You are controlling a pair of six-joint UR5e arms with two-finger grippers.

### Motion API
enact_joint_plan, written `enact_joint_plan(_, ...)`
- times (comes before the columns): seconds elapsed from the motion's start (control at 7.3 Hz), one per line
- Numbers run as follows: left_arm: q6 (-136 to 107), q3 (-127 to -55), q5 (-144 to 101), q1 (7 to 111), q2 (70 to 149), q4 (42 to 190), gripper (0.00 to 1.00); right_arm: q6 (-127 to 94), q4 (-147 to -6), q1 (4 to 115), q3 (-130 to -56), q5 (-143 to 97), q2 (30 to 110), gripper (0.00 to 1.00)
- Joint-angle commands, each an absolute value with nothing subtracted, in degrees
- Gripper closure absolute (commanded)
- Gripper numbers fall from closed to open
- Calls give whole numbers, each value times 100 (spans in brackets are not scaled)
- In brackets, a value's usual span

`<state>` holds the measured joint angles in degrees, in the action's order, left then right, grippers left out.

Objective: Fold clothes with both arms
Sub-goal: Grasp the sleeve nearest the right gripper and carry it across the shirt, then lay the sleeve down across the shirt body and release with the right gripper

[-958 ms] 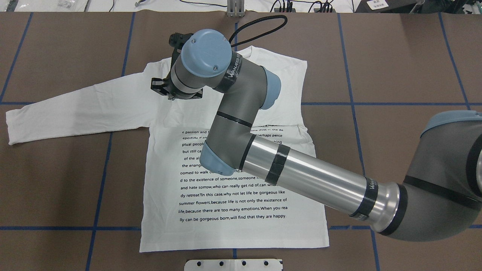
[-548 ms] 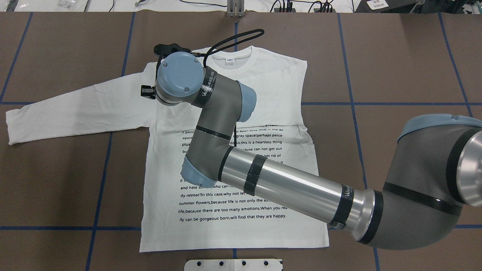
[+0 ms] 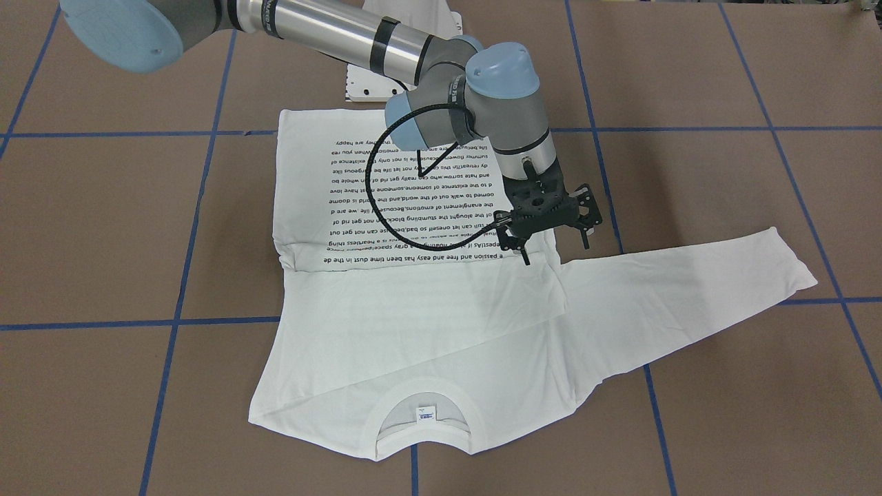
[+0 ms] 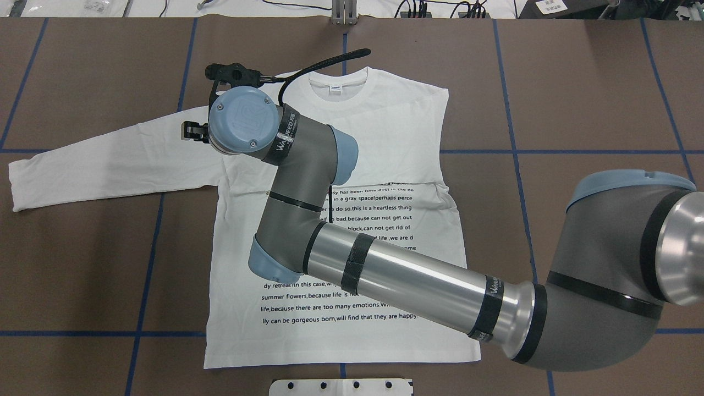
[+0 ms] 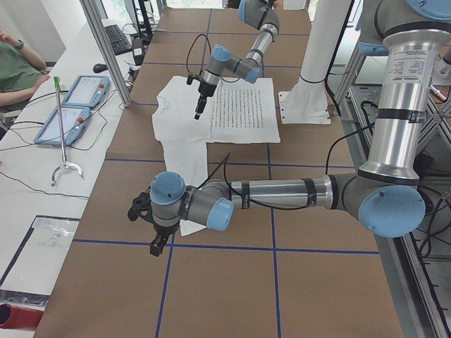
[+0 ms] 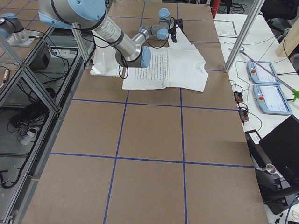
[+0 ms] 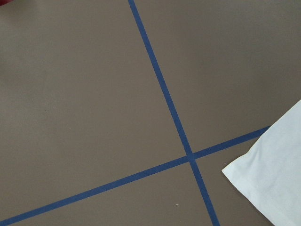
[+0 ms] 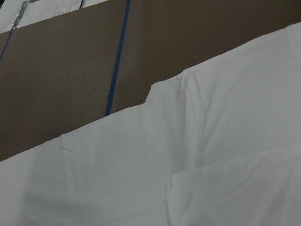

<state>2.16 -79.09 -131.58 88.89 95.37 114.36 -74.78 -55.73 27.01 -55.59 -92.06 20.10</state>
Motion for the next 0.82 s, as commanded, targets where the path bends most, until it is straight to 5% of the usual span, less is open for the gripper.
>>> enact_joint_plan(0.0,-1266,-7245,-13157,8424,9467,12948,0,-7419,-6706,2803,-6244,-9490,2222,0)
enact_joint_plan(0.68,-4968,-7242,-12703,6965,9089,14823,0,-5814,-9971,3803,-8430,-11036,3387,0)
